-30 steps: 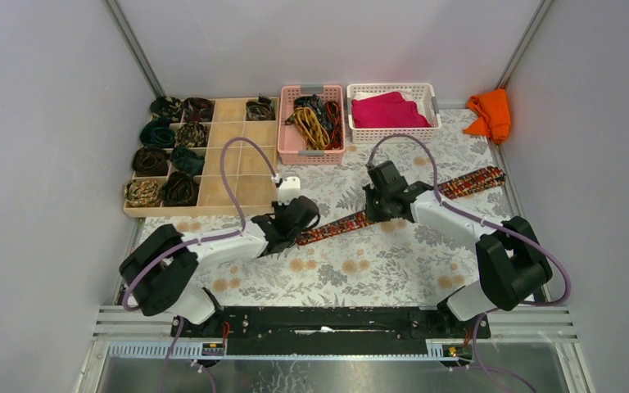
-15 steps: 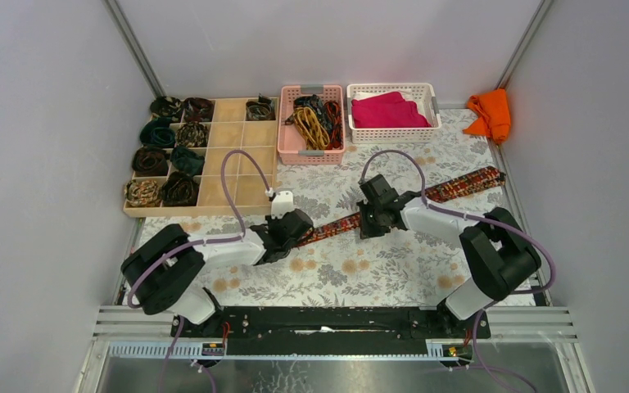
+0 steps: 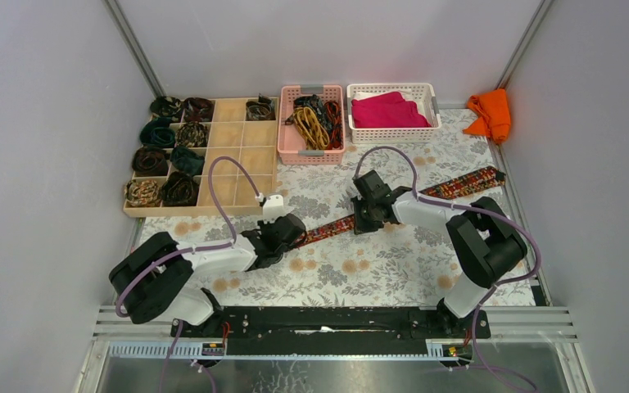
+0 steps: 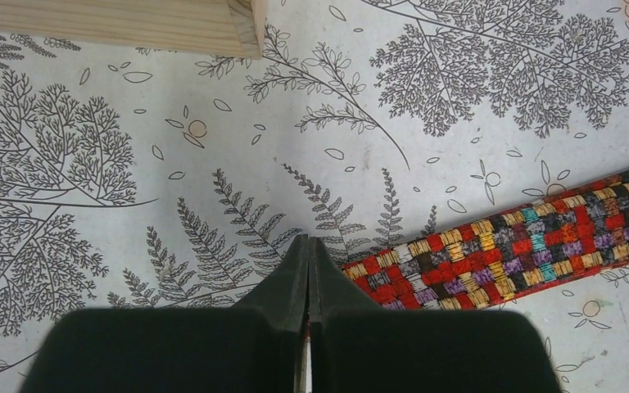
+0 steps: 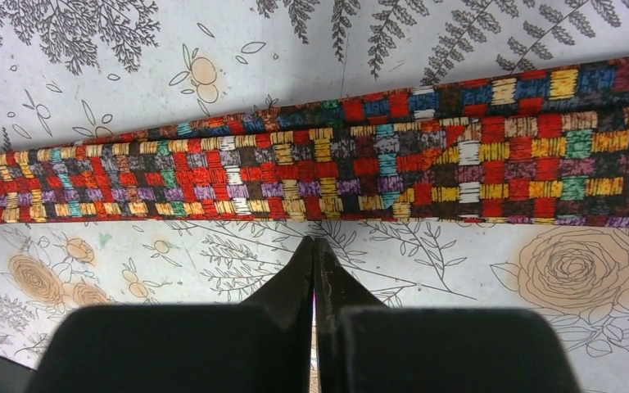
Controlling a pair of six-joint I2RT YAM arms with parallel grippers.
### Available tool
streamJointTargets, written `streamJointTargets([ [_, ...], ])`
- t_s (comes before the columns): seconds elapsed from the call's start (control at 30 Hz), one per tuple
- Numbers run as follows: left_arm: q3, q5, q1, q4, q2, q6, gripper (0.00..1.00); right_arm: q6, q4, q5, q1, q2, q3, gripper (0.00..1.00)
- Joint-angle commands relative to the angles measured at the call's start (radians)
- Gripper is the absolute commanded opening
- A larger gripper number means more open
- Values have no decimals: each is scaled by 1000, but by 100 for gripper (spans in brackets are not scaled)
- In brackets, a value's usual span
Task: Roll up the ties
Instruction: Flatten out the tie at the center of the board.
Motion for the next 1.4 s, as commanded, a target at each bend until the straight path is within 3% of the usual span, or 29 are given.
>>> streamJointTargets([
  [0.0, -4, -11, 0, -50, -5, -47, 0, -18, -31, 75, 27, -47, 17, 0],
  [0.13, 30, -73, 1, -116, -86, -64, 0, -47, -67, 166, 72, -122, 28, 0],
  [0.37, 182, -221, 2, -331, -395, -49, 22, -57, -86, 254, 151, -202, 65, 6],
  [0.53, 280, -319, 2, -486, -704, -58, 29, -103, -136, 370, 277, -118, 202, 14],
  [0.7, 288, -314, 2, -501, -969, -33, 32, -148, -147, 429, 443, 42, 374, 24],
  [0.73, 287, -317, 2, -516, -997, -34, 32, -159, -150, 444, 473, 91, 411, 31],
  [1.0, 304, -308, 2, -603, -1031, -25, 34, -207, -227, 535, 618, 362, 685, 43],
  [1.37, 287, -295, 2, -626, -1081, -29, 36, -180, -232, 545, 626, 474, 730, 46],
])
